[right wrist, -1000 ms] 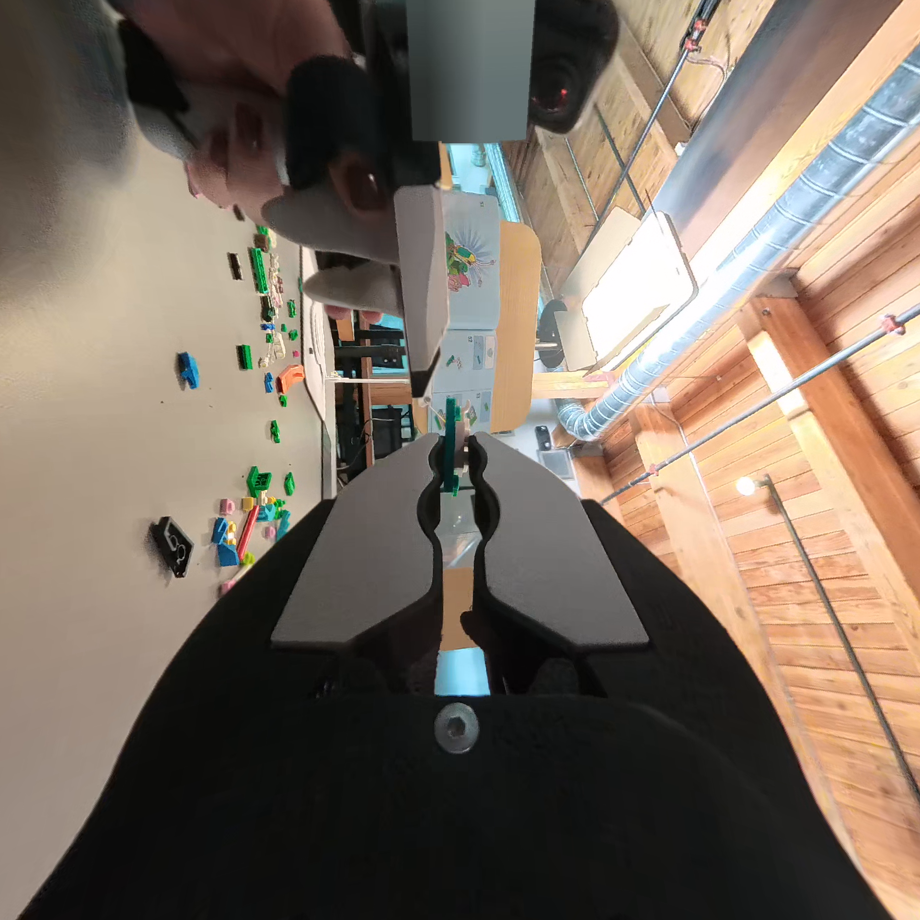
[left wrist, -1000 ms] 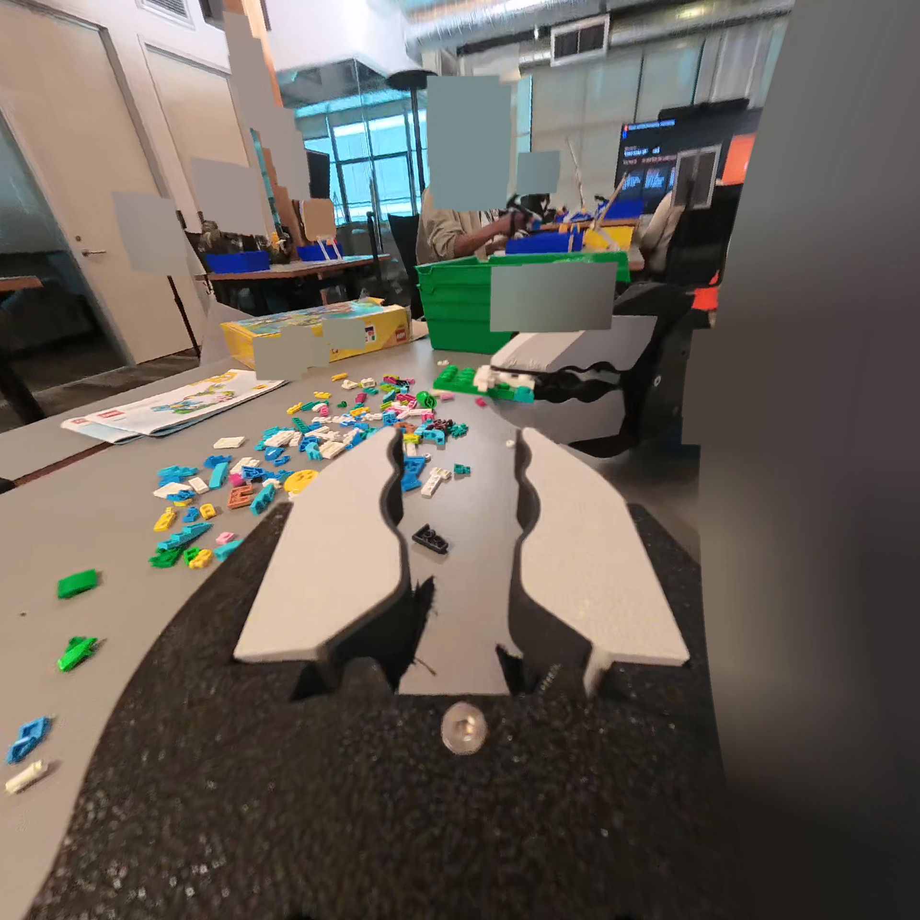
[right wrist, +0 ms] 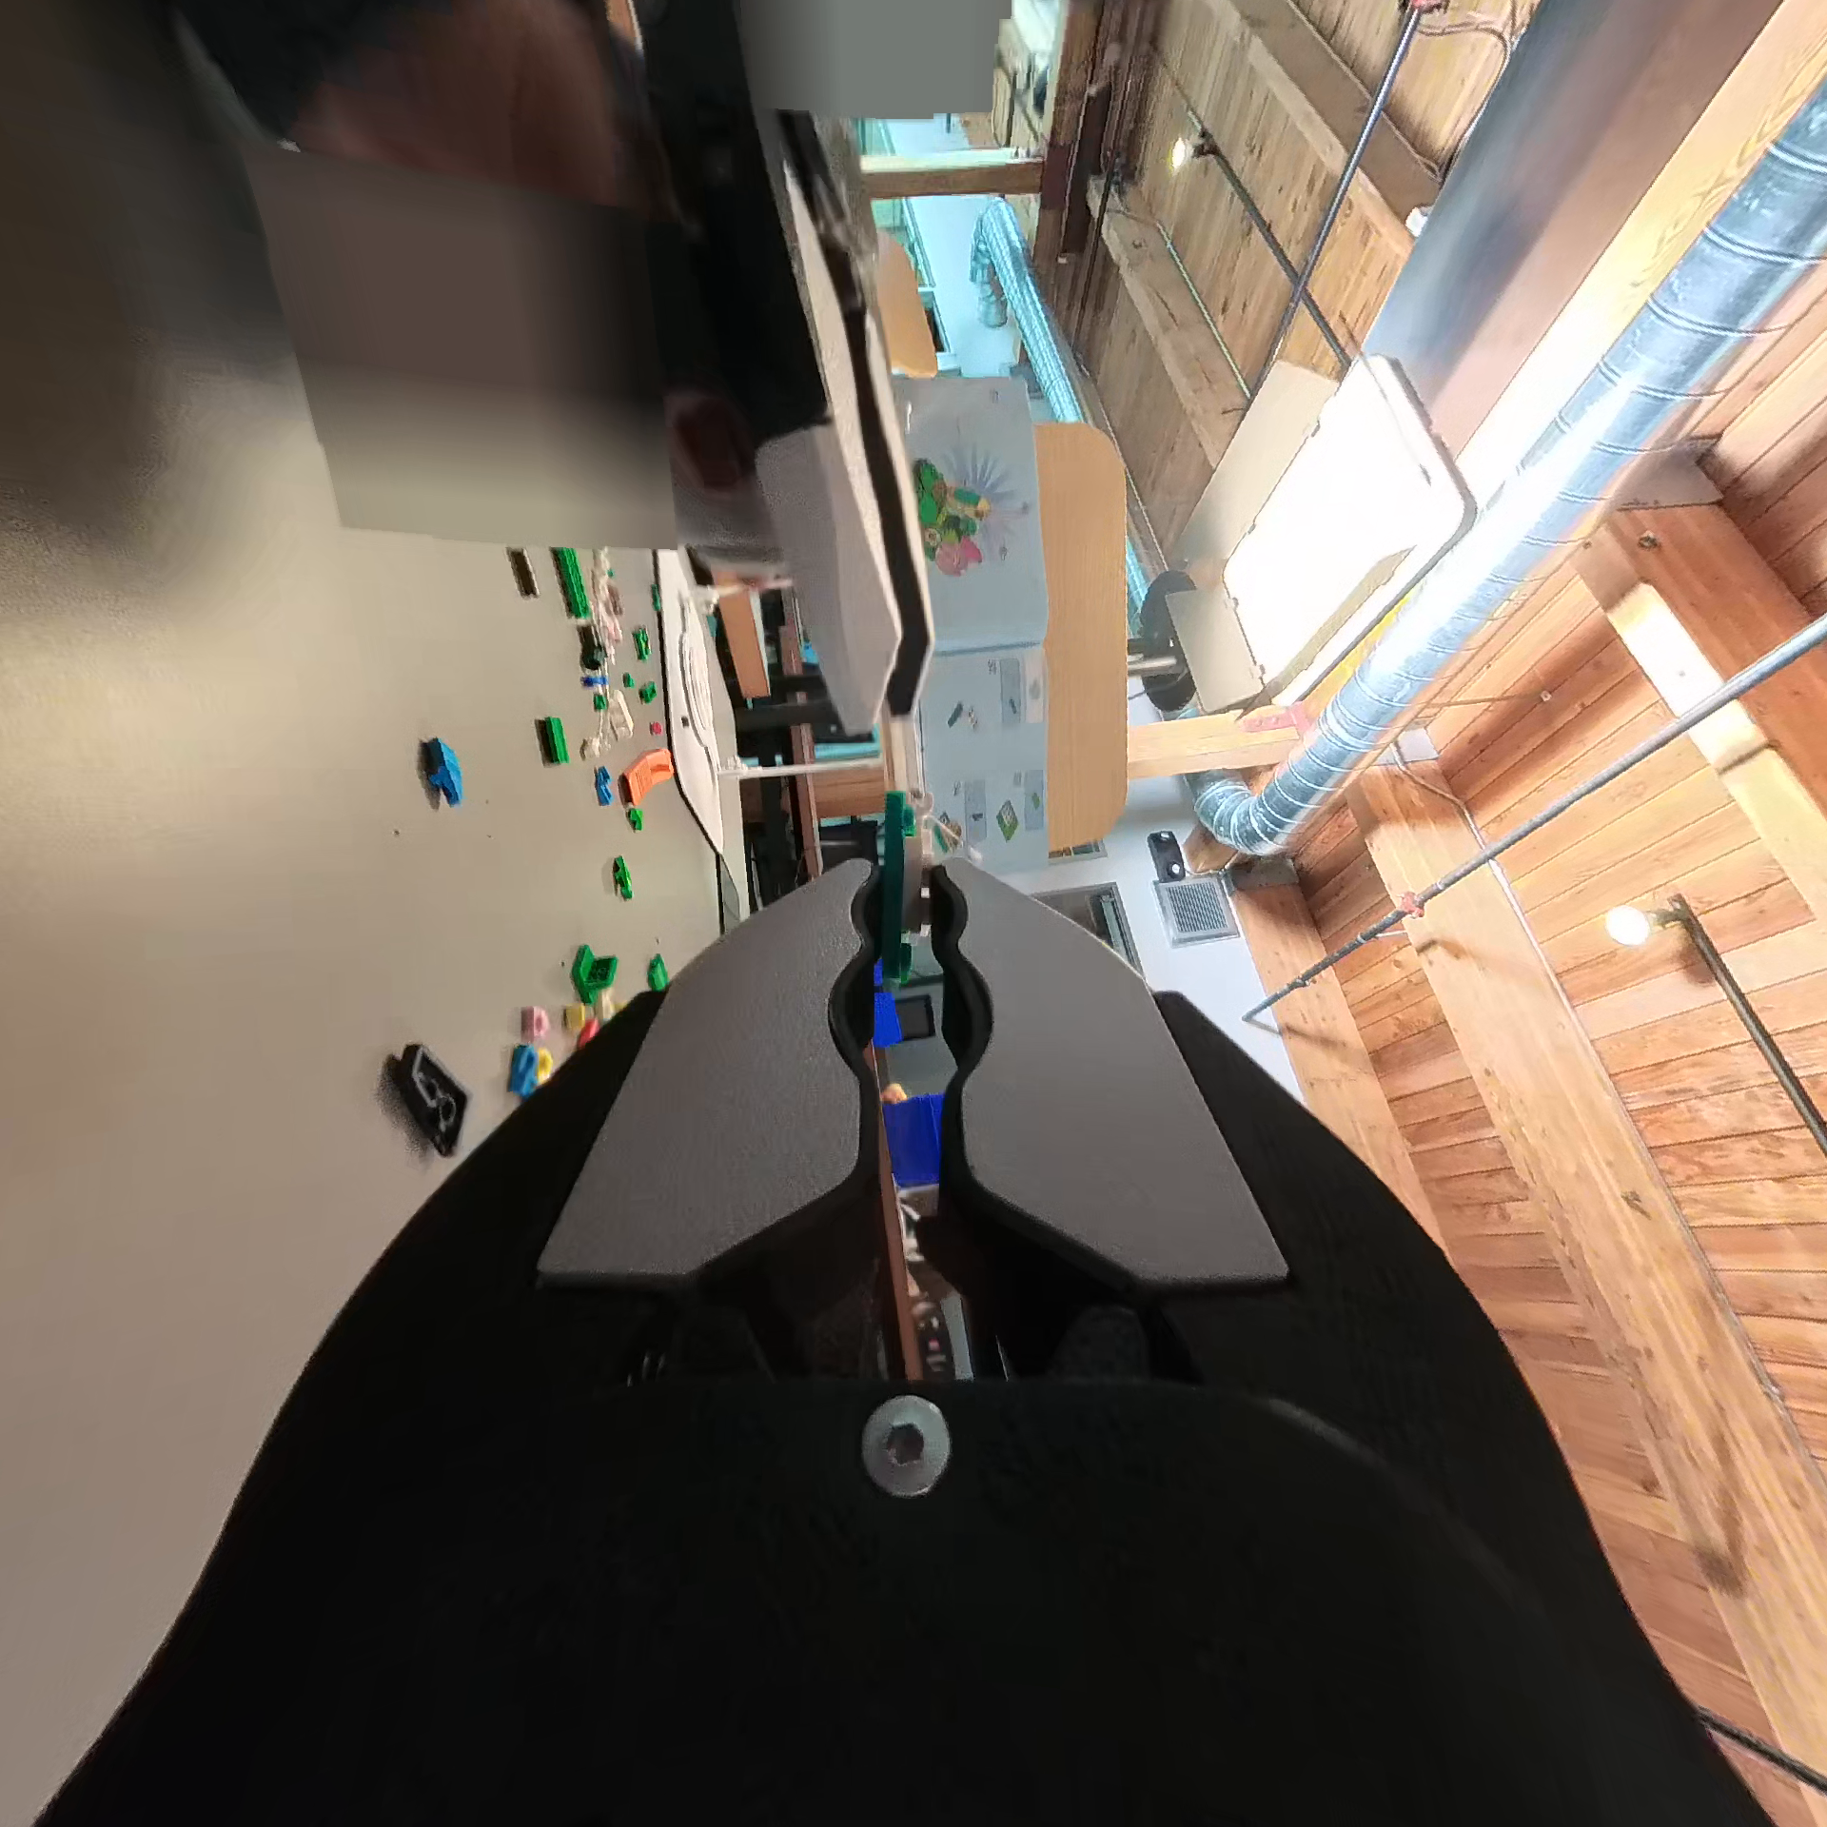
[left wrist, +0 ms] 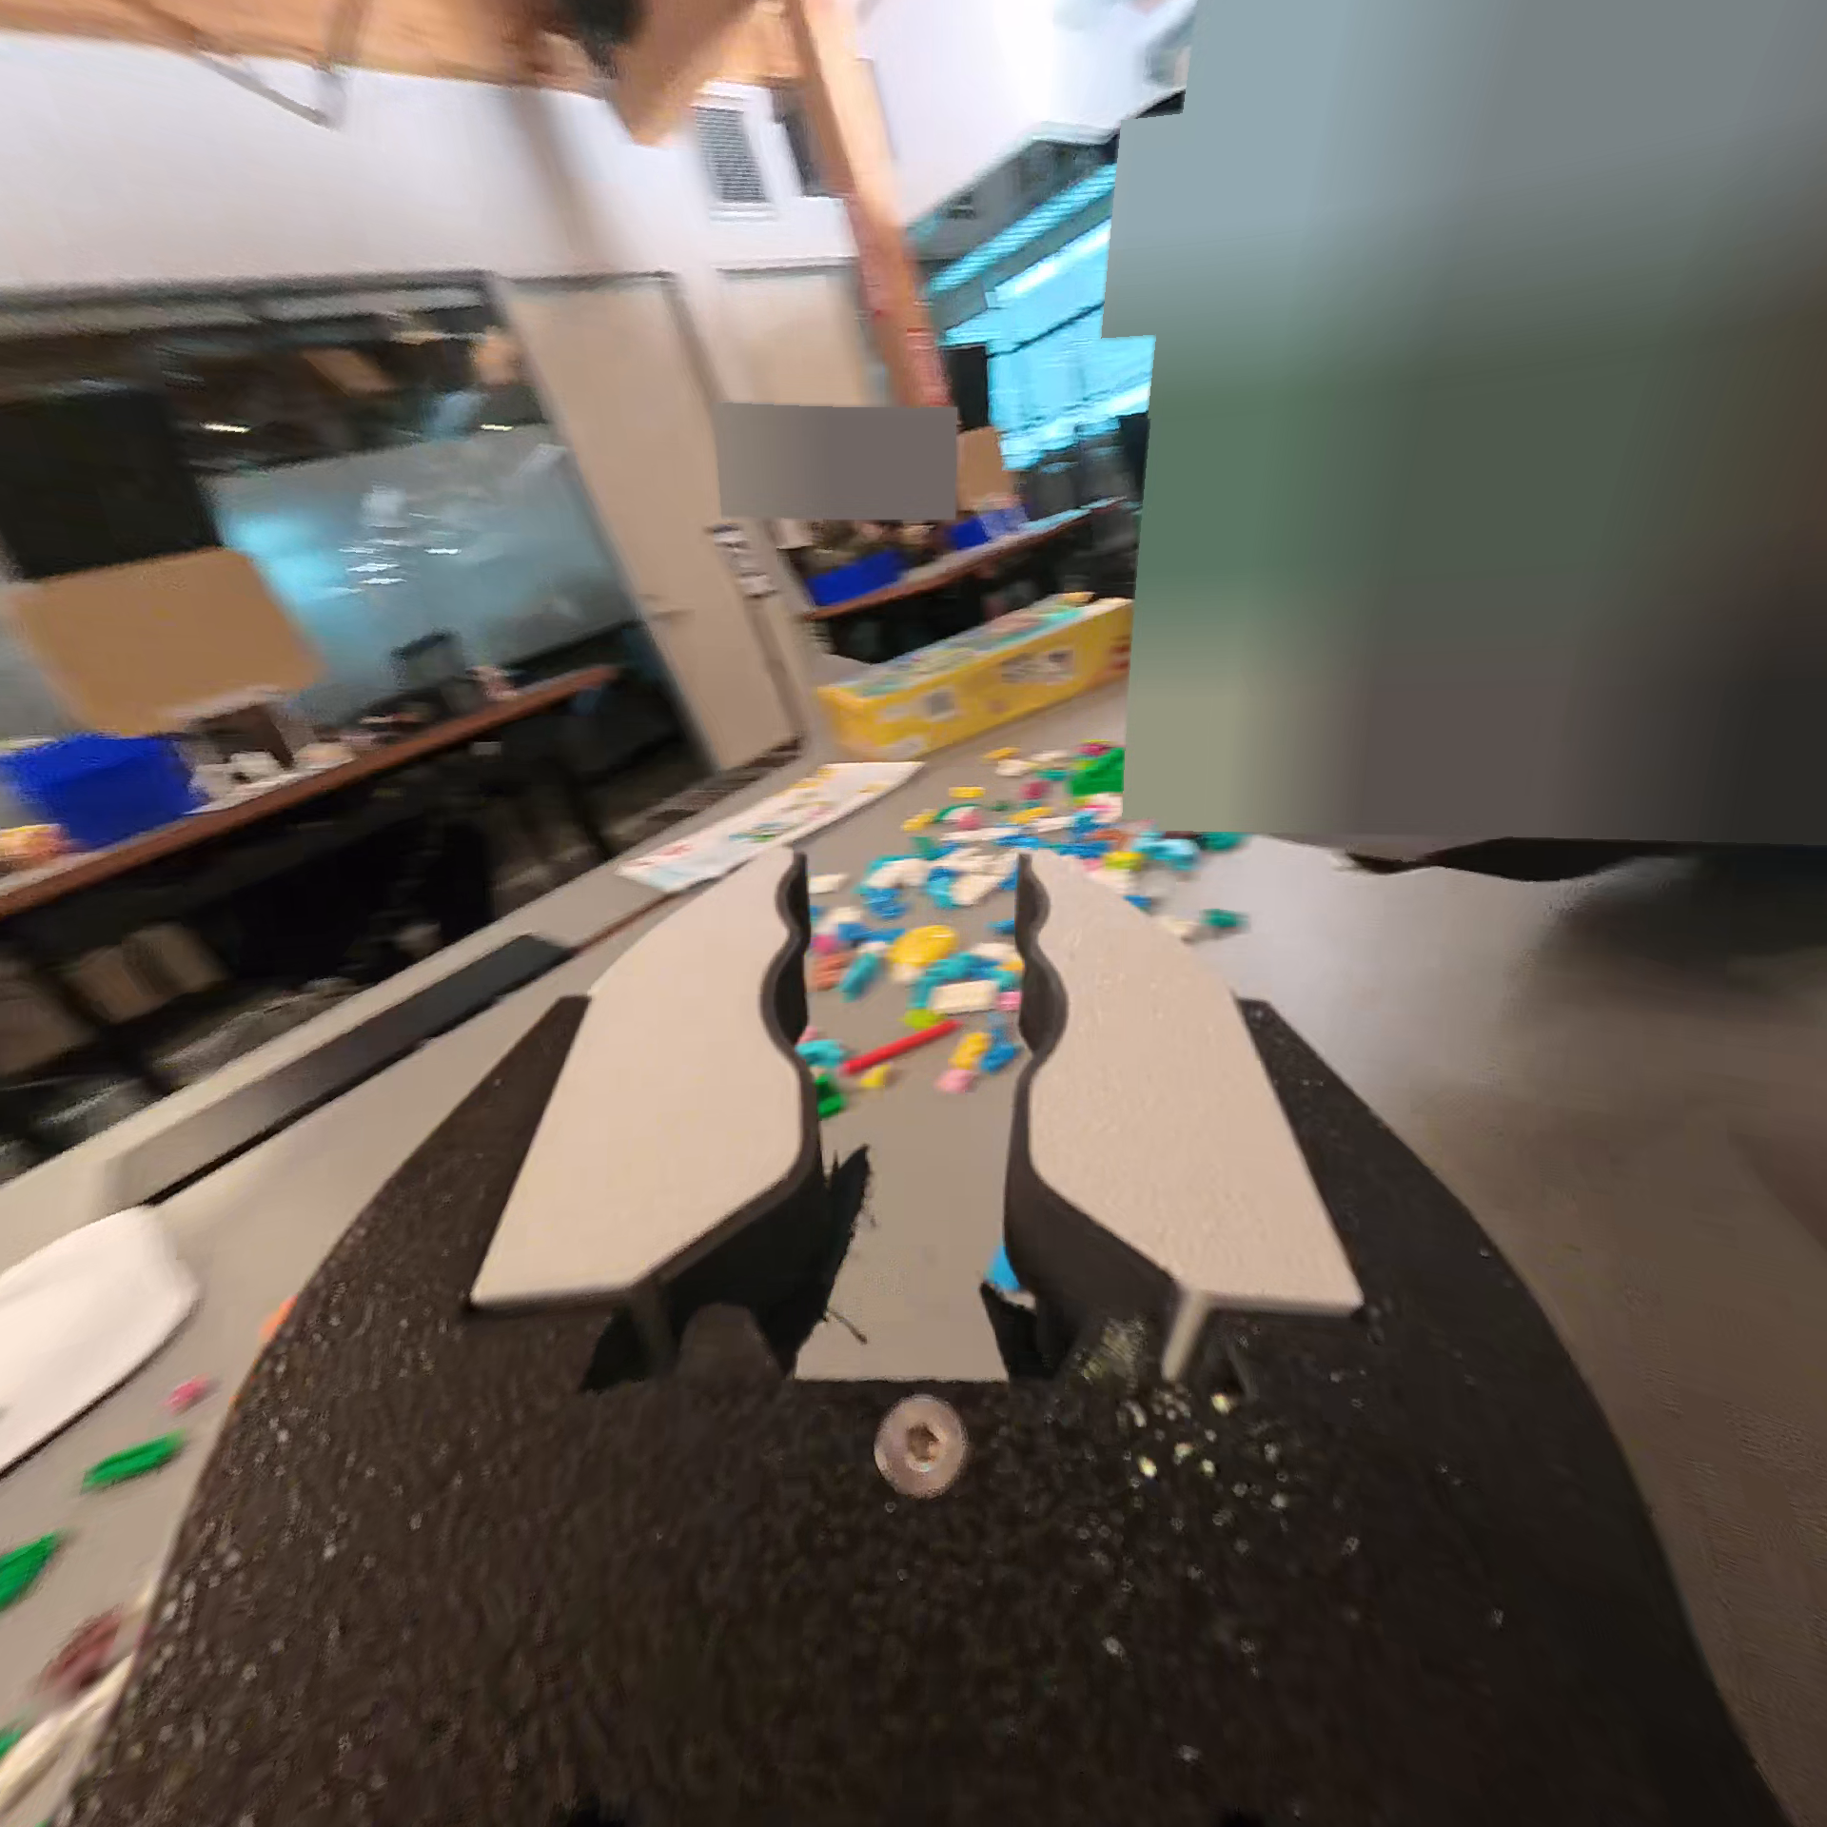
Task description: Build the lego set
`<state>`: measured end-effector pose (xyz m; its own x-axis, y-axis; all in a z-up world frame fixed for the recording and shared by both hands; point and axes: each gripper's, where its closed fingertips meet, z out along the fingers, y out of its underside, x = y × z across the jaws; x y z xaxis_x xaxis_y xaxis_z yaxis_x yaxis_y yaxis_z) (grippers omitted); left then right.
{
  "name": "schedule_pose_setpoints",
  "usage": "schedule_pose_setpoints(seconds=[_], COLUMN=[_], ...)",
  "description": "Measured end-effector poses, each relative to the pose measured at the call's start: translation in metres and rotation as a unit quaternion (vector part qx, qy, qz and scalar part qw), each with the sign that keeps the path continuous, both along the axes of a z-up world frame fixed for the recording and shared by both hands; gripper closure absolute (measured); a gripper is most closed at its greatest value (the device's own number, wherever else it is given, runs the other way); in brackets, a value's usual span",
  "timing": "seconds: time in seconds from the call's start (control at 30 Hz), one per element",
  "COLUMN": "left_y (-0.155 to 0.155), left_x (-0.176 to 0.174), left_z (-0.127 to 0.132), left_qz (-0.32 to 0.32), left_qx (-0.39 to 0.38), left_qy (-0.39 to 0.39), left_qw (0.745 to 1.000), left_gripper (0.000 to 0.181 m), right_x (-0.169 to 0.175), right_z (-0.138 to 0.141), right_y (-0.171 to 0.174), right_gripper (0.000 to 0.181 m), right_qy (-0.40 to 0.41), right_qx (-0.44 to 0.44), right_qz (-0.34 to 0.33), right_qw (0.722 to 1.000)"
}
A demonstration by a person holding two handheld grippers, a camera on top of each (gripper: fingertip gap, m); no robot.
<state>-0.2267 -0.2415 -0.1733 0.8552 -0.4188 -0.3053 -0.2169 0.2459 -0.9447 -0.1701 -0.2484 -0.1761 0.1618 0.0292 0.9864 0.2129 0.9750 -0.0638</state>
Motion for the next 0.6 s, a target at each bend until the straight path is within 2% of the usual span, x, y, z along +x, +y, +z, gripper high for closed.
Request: schedule_pose_setpoints(seconds=[0.07,0.17,0.27,0.5,0.6], left_y=[0.005,0.010,0.010,0.007,0.006], left_x=[-0.021,-0.035,-0.033,-0.013,-0.009], left_z=[0.002,0.001,-0.001,-0.005,-0.006], left_qz=[0.062,0.097,0.090,0.046,0.053], left_qx=[0.013,0.004,-0.001,0.004,0.015], left_qy=[0.000,-0.008,-0.010,0.025,0.052], left_qw=[0.998,0.995,0.996,0.999,0.997], left_gripper=[0.146,0.146,0.148,0.148,0.150], right_x=[0.005,0.014,0.016,0.007,0.007], right_z=[0.001,0.006,0.009,0.001,0.001], right_y=[0.012,0.030,0.034,0.019,0.017], right_gripper=[0.175,0.175,0.175,0.175,0.175], right_qy=[0.004,0.021,0.030,0.010,0.010], right_qx=[-0.003,-0.024,-0.029,-0.015,-0.018], right_qz=[-0.018,-0.038,-0.042,-0.022,-0.015], right_qw=[1.000,0.999,0.998,1.000,1.000])
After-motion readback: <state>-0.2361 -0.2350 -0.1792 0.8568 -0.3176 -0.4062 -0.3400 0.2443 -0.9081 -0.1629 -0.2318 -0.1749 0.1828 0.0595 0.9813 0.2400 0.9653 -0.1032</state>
